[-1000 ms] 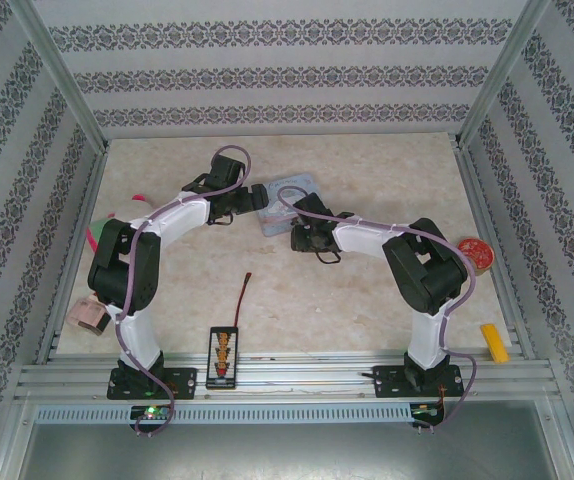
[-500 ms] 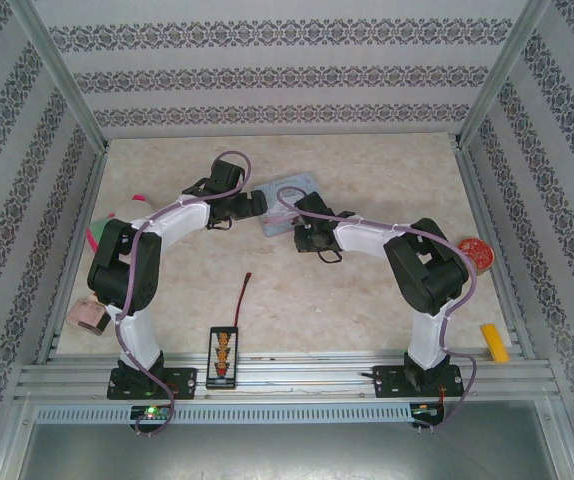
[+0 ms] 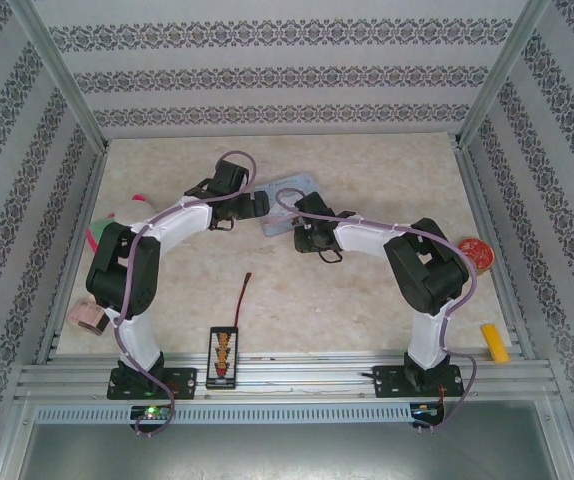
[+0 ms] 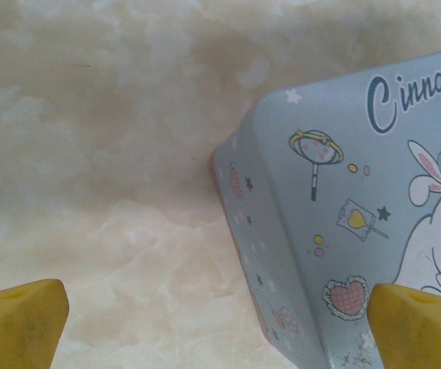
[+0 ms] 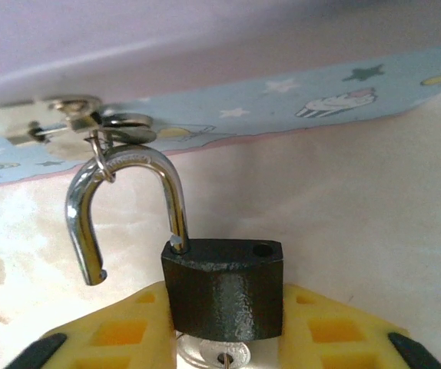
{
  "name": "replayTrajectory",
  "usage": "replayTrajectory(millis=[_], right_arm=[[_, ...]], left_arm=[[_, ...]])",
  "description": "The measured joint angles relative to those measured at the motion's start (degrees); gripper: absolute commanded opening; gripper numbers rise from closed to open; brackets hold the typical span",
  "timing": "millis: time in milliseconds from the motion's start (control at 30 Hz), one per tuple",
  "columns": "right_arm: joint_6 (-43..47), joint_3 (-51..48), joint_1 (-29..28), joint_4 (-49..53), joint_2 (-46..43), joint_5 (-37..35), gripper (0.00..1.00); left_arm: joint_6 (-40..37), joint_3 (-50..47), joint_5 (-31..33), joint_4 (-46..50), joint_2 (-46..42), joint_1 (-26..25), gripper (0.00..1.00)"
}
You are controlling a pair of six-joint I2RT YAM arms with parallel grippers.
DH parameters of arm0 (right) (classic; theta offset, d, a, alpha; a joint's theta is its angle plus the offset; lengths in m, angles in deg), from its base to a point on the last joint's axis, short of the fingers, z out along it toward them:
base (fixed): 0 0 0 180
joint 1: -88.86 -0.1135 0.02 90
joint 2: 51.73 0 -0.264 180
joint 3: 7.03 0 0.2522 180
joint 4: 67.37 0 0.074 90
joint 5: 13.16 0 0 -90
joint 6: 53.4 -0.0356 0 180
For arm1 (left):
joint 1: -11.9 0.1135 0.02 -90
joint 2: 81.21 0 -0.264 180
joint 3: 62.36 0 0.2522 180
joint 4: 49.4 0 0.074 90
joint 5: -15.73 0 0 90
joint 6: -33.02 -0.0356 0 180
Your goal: Unlock the padlock with the key
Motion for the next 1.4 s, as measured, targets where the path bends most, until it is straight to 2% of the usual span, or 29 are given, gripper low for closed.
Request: replayTrajectory(millis=[333, 533, 733, 1000, 1200, 1267, 1400], right_arm=[[3.1, 0.3, 0.0, -0.2, 0.7, -0.1, 0.36], [5.3, 0.4, 0.3, -0.4, 0.8, 0.0, 0.32], [7.5, 0.4, 0.8, -0.9, 0.8, -0.2, 0.45], [13.3, 0.4, 0.7, -0.9, 0.8, -0.2, 0.48], [15.5, 1.2, 1.4, -1.2, 2.0, 0.2, 0.35], [15.8, 1.2, 1.8, -1.3, 2.0, 1.1, 0.27], [15.0, 0.7, 1.9, -1.9, 1.6, 2.3, 0.20]], left_arm=[[-1.6, 1.8, 0.4, 0.0, 0.4, -0.4, 0.99], [-2.7, 2.8, 0.4, 0.0, 1.2, -0.4, 0.99], [-3.1, 2.9, 0.4, 0.1, 2.4, -0.7, 0.99], [-3.1, 2.9, 0.2, 0.1, 2.4, -0.7, 0.99], [-3.1, 3.0, -0.1, 0.1, 2.5, -0.7, 0.99], [-3.2, 3.3, -0.1, 0.4, 2.8, -0.7, 0.99], [-4.3, 3.8, 0.2, 1.2, 3.1, -1.2, 0.99]])
